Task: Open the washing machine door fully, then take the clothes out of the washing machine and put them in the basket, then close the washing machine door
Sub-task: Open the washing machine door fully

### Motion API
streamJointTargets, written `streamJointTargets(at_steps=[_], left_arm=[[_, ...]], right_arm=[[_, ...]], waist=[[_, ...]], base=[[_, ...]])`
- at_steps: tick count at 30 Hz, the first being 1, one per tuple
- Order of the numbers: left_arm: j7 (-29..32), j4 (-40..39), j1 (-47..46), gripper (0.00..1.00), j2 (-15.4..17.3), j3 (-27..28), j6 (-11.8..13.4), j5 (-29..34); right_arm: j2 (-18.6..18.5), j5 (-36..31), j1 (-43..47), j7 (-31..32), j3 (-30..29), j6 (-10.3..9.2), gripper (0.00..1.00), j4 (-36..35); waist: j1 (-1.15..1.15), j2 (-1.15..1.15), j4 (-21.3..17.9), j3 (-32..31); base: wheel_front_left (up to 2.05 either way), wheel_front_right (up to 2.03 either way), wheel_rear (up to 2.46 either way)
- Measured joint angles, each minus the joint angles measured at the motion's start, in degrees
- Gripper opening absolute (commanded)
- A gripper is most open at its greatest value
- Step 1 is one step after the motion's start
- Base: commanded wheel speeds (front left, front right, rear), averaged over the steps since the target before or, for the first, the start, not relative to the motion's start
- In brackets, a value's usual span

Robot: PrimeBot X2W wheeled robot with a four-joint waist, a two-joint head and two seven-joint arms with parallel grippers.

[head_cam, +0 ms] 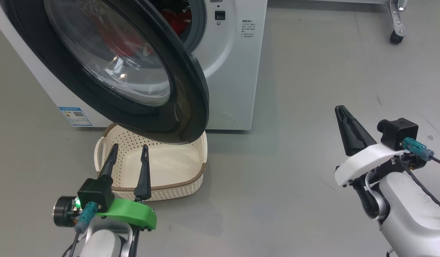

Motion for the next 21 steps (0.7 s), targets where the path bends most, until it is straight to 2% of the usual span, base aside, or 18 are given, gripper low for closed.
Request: streamJointTargets(at_steps=[13,21], left_arm=[[0.0,0.0,1.4,1.0,0.03,-0.08,-0.03,0.0],[0.0,-0.01,1.9,1.0,0.04,-0.09,-0.25,0.03]], right_arm=[[1.05,-2.32,3.08,-0.01,-2.49,-1.43,1.0,-3.26],[1.57,-3.35,4.88,-0.01,-3.88,-1.44,1.0,-4.8]], waist=[[0.0,0.0,0.28,-0.63],[0.0,0.0,0.33,-0.98]], base=[[0.0,0.0,0.0],[0.0,0.0,0.0]])
